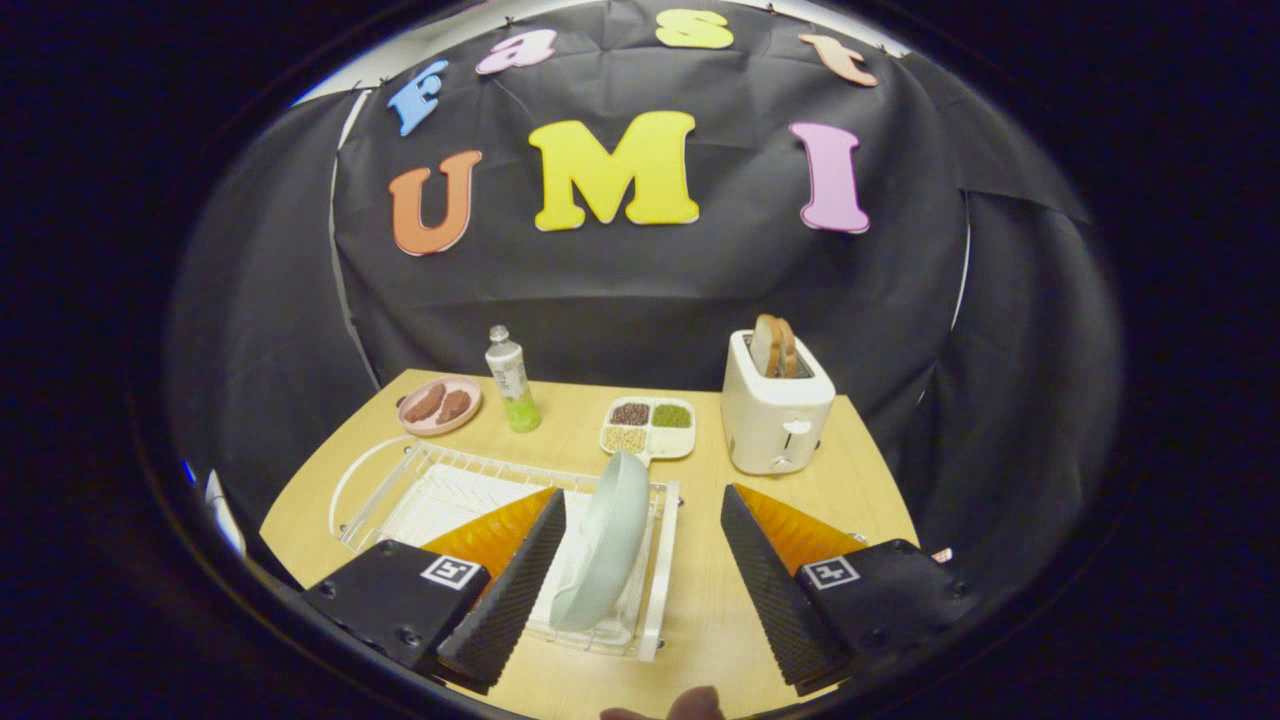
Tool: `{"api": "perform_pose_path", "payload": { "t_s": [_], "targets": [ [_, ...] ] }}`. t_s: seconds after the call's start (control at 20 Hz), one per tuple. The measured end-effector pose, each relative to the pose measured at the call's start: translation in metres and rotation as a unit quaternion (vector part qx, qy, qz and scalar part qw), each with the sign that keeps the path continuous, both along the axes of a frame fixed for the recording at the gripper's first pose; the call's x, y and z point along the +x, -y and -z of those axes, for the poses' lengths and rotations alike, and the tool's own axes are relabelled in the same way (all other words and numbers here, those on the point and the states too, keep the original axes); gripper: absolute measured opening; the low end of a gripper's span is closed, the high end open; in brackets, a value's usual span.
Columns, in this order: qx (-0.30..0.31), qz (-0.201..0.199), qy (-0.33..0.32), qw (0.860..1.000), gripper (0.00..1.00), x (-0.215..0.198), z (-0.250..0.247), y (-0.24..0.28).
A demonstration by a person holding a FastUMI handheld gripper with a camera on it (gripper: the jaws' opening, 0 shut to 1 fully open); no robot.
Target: Take the plate from the dish rack, then take the spoon from the basket and place it into the plate.
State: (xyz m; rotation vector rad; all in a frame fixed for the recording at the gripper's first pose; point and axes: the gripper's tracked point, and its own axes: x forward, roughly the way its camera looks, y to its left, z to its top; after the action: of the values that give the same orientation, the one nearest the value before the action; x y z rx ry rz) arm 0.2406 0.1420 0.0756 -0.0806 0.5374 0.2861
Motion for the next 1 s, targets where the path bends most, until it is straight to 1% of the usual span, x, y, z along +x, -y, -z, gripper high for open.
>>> {"api": "perform_pose_path", "payload": {
  "t_s": [0.1, 0.35, 0.45, 0.55, 0.6, 0.7, 0.8, 0.95, 1.0],
  "targets": [
    [0.002, -0.004, -0.035, 0.999, 1.0, 0.007, 0.017, -0.014],
    [0.016, 0.008, -0.126, 0.992, 1.0, 0.014, 0.058, -0.037],
    [0.024, 0.014, -0.152, 0.988, 0.94, 0.016, 0.067, -0.044],
    [0.026, 0.021, -0.175, 0.984, 0.87, 0.013, 0.078, -0.052],
    [0.022, 0.024, -0.181, 0.983, 0.82, 0.014, 0.079, -0.053],
    [0.008, 0.041, -0.186, 0.982, 0.65, 0.017, 0.083, -0.052],
    [-0.004, 0.068, -0.191, 0.979, 0.47, 0.019, 0.087, -0.049],
    [-0.016, 0.107, -0.194, 0.975, 0.41, 0.023, 0.083, -0.042],
    [-0.014, 0.128, -0.186, 0.974, 0.39, 0.026, 0.079, -0.038]
  ]
}}
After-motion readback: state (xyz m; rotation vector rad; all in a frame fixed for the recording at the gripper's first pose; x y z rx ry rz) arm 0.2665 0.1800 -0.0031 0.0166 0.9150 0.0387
